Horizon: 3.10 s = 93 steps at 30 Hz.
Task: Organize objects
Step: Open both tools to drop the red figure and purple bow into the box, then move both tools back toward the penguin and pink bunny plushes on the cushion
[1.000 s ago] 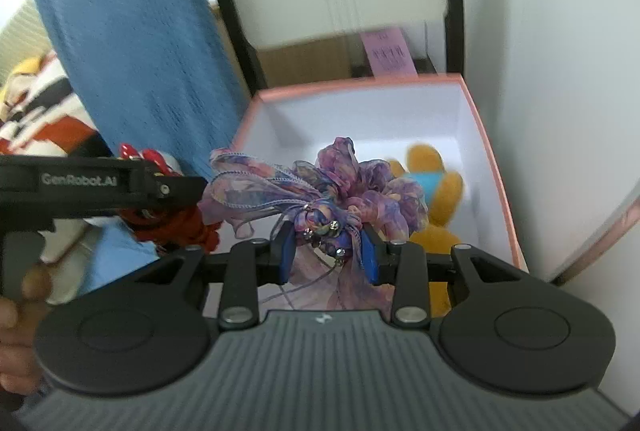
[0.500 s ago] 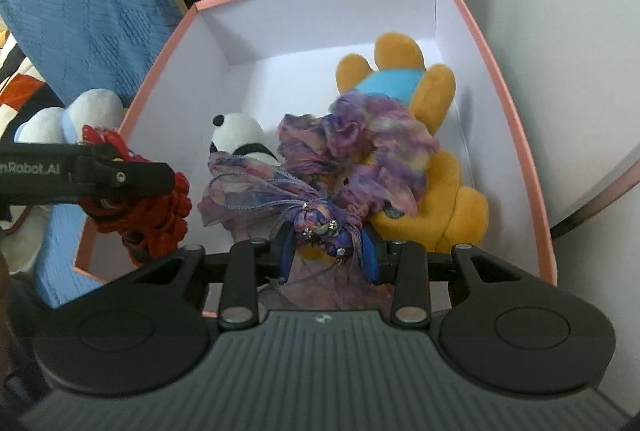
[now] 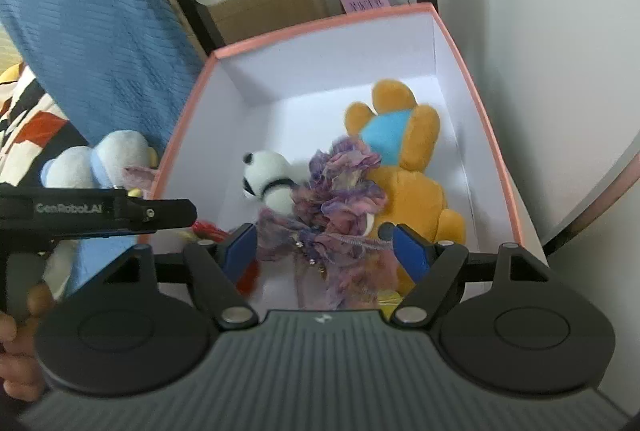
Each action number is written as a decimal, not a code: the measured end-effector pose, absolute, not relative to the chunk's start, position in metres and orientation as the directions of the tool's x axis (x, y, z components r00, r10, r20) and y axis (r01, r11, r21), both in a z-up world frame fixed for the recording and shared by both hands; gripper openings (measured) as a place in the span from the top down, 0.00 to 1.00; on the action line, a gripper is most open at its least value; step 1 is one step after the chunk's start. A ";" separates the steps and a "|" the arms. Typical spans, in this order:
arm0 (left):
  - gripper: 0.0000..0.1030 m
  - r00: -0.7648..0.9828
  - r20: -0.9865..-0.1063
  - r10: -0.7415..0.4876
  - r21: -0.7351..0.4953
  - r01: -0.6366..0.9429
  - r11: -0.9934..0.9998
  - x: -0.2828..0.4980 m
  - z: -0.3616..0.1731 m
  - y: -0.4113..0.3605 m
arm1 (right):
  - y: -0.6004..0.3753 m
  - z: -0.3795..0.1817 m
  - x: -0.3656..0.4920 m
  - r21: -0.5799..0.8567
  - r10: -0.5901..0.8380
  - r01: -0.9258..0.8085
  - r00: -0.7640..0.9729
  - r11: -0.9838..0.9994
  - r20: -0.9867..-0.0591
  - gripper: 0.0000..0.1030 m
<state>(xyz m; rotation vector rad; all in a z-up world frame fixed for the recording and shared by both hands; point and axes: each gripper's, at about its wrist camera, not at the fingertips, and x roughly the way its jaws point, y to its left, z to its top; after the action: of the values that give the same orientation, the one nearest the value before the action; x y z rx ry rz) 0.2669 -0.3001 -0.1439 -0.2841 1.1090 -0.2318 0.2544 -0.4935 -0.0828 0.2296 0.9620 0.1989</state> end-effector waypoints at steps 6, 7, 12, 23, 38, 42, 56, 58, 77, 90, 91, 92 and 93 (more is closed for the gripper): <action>0.37 0.490 -0.807 -0.329 -0.341 0.067 0.938 0.245 -0.107 -0.281 | -0.482 -0.045 0.234 0.272 0.273 -0.097 0.608 0.957 -0.745 0.26; 0.37 0.502 -0.800 -0.329 -0.340 0.071 0.938 0.241 -0.101 -0.278 | -0.479 -0.039 0.230 0.271 0.276 -0.104 0.618 0.957 -0.736 0.26; 0.37 0.555 -0.761 -0.335 -0.348 0.085 0.933 0.218 -0.068 -0.259 | -0.465 -0.009 0.210 0.268 0.277 -0.117 0.652 0.956 -0.705 0.26; 0.37 0.644 -0.690 -0.332 -0.342 0.114 0.933 0.152 -0.015 -0.213 | -0.427 0.037 0.149 0.244 0.292 -0.173 0.716 0.954 -0.634 0.26; 0.37 0.681 -0.665 -0.305 -0.318 0.111 0.942 0.066 -0.006 -0.171 | -0.378 0.046 0.077 0.191 0.293 -0.222 0.752 0.956 -0.590 0.26; 0.36 0.689 -0.655 -0.309 -0.317 0.121 0.941 0.052 -0.006 -0.161 | -0.366 0.042 0.064 0.183 0.303 -0.241 0.753 0.953 -0.584 0.25; 0.08 0.707 -0.634 -0.314 -0.368 0.081 0.926 0.050 -0.041 -0.121 | -0.332 0.008 0.062 0.217 0.338 -0.259 0.723 0.941 -0.602 0.00; 0.08 0.717 -0.628 -0.302 -0.369 0.068 0.927 0.056 -0.048 -0.114 | -0.326 0.002 0.068 0.208 0.339 -0.268 0.721 0.941 -0.604 0.00; 0.07 0.724 -0.642 -0.254 -0.414 -0.048 0.909 0.175 -0.175 -0.061 | -0.262 -0.068 0.160 0.179 0.385 -0.348 0.719 0.920 -0.579 0.02; 0.07 0.714 -0.634 -0.296 -0.553 -0.152 0.819 0.257 -0.226 -0.037 | -0.229 -0.126 0.225 0.060 0.314 -0.360 0.707 0.931 -0.634 0.26; 0.07 0.715 -0.632 -0.299 -0.571 -0.169 0.804 0.262 -0.228 -0.035 | -0.228 -0.130 0.231 0.059 0.314 -0.362 0.702 0.930 -0.639 0.26; 0.07 0.717 -0.628 -0.303 -0.590 -0.184 0.786 0.267 -0.231 -0.034 | -0.227 -0.133 0.237 0.059 0.314 -0.364 0.697 0.929 -0.644 0.27; 0.07 0.720 -0.623 -0.306 -0.606 -0.197 0.771 0.272 -0.233 -0.032 | -0.226 -0.136 0.242 0.058 0.315 -0.368 0.693 0.928 -0.649 0.27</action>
<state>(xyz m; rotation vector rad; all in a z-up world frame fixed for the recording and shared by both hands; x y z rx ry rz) 0.2720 -0.0324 -0.2334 -0.7062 0.7821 -0.0658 0.2423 -0.2255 -0.1364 -0.0780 0.7097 0.3818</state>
